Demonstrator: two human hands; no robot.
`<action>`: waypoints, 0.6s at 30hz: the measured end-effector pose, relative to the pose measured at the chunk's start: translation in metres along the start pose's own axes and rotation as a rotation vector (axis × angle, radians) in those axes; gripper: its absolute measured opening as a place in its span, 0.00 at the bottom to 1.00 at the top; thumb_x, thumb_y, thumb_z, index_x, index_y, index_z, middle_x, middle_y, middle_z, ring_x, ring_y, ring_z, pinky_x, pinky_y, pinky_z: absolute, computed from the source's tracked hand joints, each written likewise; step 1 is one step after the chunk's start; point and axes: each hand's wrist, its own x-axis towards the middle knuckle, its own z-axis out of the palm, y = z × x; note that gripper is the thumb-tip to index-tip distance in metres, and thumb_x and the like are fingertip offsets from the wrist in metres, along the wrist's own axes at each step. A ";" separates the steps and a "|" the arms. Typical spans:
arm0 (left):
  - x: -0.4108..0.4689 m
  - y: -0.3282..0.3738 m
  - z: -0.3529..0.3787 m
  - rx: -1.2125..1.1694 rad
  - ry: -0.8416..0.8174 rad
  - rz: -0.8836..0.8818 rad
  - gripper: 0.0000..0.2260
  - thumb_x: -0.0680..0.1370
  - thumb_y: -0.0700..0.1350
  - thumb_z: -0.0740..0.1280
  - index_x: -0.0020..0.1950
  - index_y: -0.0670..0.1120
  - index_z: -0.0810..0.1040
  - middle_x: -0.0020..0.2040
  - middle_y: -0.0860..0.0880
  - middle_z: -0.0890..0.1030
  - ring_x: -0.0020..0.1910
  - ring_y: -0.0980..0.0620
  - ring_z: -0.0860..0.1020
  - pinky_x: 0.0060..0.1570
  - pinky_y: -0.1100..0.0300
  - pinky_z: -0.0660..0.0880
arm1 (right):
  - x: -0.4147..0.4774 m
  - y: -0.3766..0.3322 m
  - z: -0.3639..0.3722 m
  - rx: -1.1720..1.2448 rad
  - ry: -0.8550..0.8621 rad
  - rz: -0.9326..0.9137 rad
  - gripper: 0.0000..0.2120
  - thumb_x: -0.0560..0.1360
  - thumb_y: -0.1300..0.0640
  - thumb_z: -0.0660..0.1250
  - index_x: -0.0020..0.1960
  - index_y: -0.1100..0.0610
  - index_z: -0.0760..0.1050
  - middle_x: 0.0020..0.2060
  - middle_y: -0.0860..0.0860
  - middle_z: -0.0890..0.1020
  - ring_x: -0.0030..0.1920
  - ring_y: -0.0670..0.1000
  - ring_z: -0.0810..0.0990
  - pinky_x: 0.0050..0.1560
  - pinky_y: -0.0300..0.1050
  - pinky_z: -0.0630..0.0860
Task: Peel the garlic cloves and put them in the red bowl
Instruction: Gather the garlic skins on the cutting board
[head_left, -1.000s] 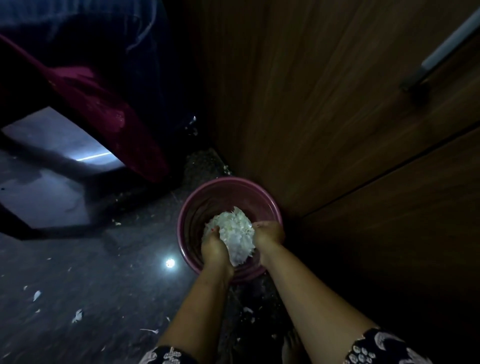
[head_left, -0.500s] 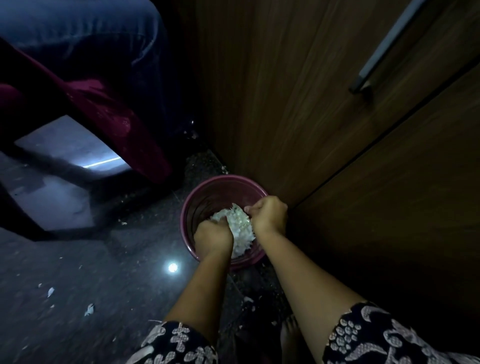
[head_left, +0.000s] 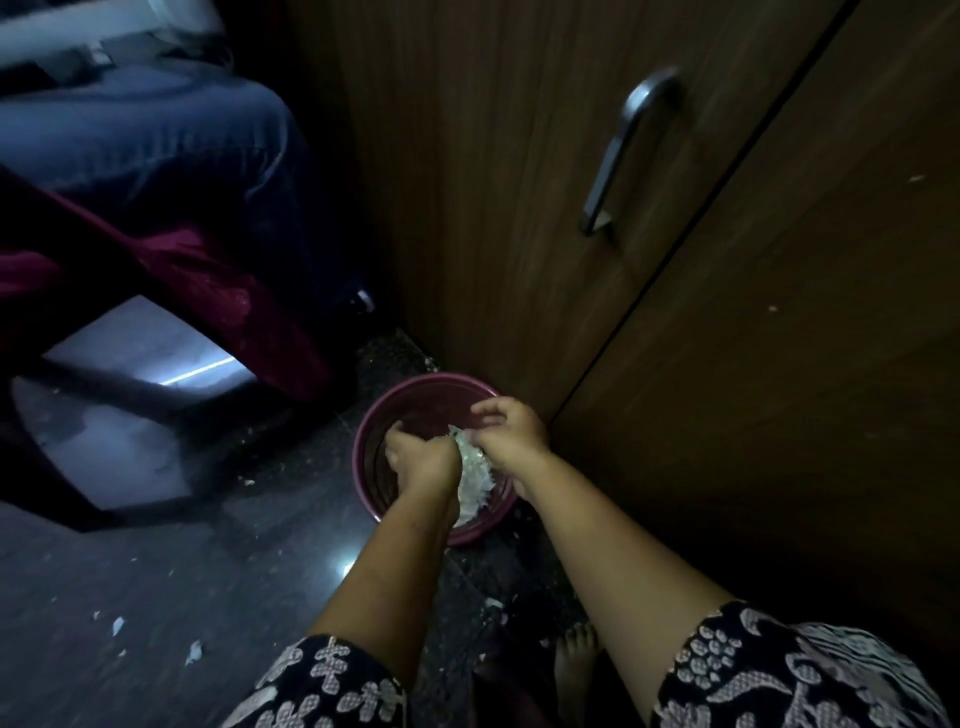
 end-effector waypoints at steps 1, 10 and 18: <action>-0.010 0.008 0.000 -0.062 0.005 0.018 0.29 0.73 0.38 0.64 0.73 0.48 0.62 0.71 0.44 0.69 0.64 0.41 0.73 0.65 0.47 0.70 | -0.016 -0.011 -0.007 0.105 0.023 0.010 0.07 0.75 0.63 0.70 0.51 0.55 0.78 0.45 0.49 0.78 0.45 0.47 0.78 0.43 0.41 0.76; -0.201 0.111 -0.006 -0.571 -0.167 0.560 0.12 0.78 0.39 0.63 0.56 0.55 0.70 0.66 0.47 0.70 0.63 0.49 0.73 0.61 0.57 0.73 | -0.194 -0.105 -0.116 0.599 0.122 -0.432 0.10 0.80 0.65 0.61 0.56 0.68 0.78 0.52 0.61 0.83 0.49 0.54 0.82 0.49 0.40 0.78; -0.404 0.146 0.027 -0.606 -0.715 1.012 0.11 0.71 0.47 0.64 0.49 0.62 0.76 0.61 0.35 0.74 0.61 0.39 0.75 0.62 0.46 0.73 | -0.335 -0.086 -0.278 0.532 0.584 -0.905 0.07 0.76 0.63 0.64 0.43 0.55 0.78 0.43 0.56 0.85 0.47 0.54 0.84 0.55 0.56 0.80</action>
